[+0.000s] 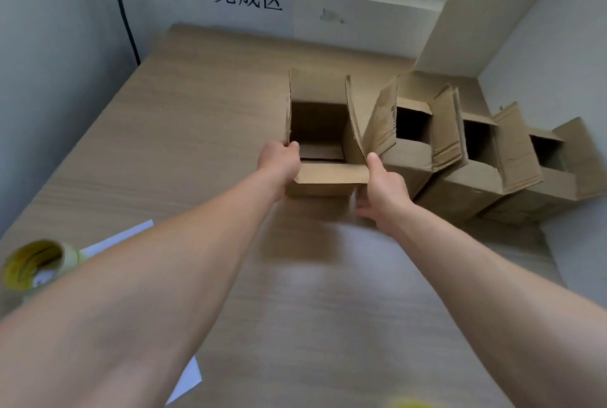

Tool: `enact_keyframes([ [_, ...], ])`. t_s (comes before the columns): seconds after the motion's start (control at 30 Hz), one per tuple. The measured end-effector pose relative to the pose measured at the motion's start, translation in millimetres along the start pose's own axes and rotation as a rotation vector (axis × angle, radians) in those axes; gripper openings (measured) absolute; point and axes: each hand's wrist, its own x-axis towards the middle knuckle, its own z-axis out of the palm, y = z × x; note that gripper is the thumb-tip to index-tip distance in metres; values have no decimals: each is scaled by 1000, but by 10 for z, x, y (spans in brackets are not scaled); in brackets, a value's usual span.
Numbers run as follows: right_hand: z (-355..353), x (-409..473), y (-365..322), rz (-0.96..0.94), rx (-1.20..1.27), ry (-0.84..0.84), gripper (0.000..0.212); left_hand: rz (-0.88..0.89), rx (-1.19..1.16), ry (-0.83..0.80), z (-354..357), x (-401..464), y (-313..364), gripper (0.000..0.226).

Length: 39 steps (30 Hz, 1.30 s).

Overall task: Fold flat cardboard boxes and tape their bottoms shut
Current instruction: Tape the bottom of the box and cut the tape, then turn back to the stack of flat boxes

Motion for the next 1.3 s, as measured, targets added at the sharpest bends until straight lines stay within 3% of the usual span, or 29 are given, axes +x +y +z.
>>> enact_keyframes([
  [0.17,-73,17,155,-65,42,-43,26,46,-85,-177,28,-13,-100,42],
  [0.3,-166,-149,199,-266,-235,53,33,118,-121,-126,-132,-176,-124,36],
  [0.37,-217,-339,209,-467,-442,130,43,208,32,-78,-266,-336,-196,30],
  [0.47,-231,-670,248,-768,-577,91,50,331,313,-6,-465,-664,-349,46],
  [0.7,4,-1441,402,-1124,-834,-78,40,466,555,119,-1067,-1703,-657,48],
  [0.87,145,-2043,631,-1333,-881,-227,46,403,695,344,-1603,-2741,-1011,41],
  [1.07,299,-2996,1115,-1509,-862,-458,47,171,822,565,-2096,-4149,-1628,45],
  [1.3,519,-4252,1788,-1676,-874,-702,46,-59,785,755,-2571,-5692,-2391,44],
])
